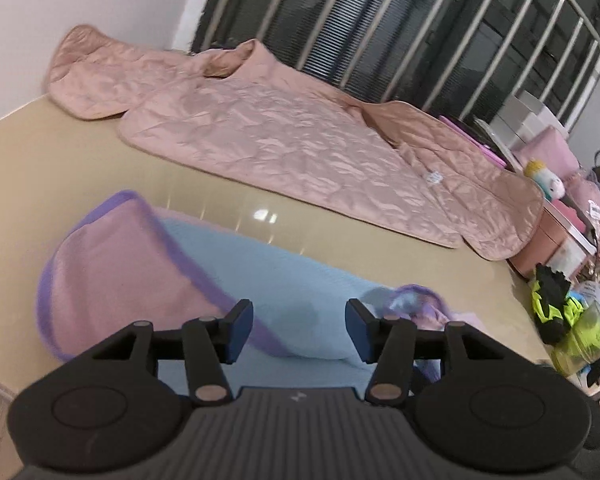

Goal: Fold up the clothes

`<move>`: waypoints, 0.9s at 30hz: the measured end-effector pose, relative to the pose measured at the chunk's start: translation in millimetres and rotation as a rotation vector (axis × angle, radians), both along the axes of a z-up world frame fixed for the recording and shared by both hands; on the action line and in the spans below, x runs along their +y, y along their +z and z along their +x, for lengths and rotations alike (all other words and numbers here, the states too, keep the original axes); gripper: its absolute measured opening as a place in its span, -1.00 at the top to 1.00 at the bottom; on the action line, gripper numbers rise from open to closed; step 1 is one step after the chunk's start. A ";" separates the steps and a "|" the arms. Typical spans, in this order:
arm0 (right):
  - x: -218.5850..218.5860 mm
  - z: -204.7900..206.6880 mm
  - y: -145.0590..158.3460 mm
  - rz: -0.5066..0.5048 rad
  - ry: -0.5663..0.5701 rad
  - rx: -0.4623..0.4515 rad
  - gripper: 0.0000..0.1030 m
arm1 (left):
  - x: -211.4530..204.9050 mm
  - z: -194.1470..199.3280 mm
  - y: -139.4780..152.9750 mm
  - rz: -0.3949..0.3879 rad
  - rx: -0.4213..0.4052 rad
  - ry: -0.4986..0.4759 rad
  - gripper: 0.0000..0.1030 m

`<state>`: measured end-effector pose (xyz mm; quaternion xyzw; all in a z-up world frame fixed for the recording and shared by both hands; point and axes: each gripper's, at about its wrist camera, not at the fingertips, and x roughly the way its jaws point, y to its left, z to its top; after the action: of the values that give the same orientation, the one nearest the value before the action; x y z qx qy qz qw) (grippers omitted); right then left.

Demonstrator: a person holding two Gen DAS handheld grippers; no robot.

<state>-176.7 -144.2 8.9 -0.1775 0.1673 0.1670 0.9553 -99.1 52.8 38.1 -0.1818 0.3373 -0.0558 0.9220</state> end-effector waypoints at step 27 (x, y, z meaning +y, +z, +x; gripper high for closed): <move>-47.4 10.3 30.7 0.225 -0.032 0.049 -0.06 | 74.2 -46.5 2.3 0.225 -0.009 0.337 -0.33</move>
<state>-166.4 -191.6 39.7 -0.0621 0.1737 0.1736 0.9674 -145.7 127.0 40.5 -0.1312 0.3019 0.1364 0.9344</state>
